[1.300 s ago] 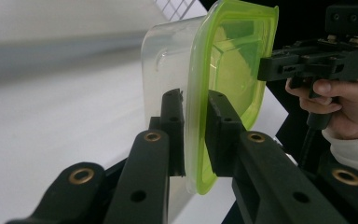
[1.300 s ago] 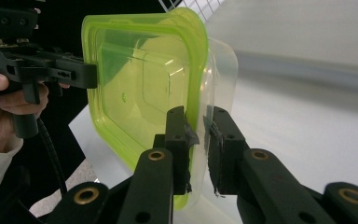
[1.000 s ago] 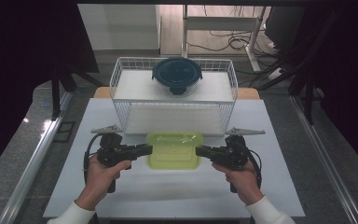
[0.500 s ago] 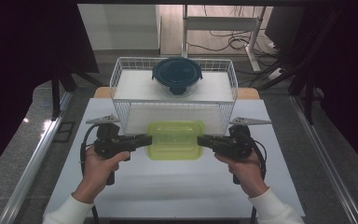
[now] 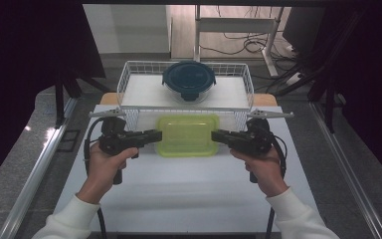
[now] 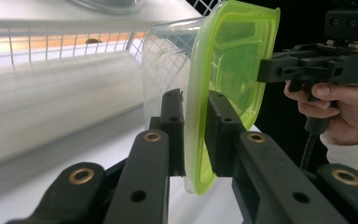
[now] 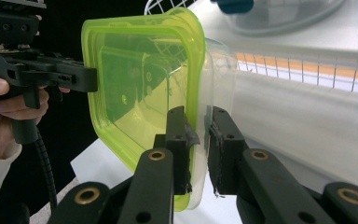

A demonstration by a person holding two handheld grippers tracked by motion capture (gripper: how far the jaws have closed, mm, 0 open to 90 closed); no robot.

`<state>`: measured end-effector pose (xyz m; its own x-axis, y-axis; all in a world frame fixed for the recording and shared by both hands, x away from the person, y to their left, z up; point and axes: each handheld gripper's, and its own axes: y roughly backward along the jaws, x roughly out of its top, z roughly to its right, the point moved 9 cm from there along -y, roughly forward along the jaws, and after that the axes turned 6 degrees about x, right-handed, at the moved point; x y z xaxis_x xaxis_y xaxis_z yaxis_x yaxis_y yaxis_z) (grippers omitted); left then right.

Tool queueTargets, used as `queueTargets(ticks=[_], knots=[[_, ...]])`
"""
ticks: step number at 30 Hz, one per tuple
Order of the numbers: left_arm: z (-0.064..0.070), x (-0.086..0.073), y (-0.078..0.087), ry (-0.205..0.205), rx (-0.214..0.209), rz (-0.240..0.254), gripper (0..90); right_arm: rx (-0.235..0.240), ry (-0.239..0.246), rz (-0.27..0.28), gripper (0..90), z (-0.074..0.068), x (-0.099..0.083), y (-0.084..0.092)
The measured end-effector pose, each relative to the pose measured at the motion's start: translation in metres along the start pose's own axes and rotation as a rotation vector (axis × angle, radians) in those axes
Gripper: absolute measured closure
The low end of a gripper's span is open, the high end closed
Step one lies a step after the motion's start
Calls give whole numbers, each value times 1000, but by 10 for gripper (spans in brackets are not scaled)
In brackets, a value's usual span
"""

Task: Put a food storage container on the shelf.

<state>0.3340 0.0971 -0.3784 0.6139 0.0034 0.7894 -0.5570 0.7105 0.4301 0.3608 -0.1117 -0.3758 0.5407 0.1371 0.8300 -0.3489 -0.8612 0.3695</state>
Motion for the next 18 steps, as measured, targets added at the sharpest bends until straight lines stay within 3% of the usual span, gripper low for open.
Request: queueTargets(ticks=[9,18], knots=[[-1,20,2,-8,-4,11,793,-2,16,6,788,0,21,0],[-2,52,5,-19,-2,21,793,-4,18,19,789,2,50,2]])
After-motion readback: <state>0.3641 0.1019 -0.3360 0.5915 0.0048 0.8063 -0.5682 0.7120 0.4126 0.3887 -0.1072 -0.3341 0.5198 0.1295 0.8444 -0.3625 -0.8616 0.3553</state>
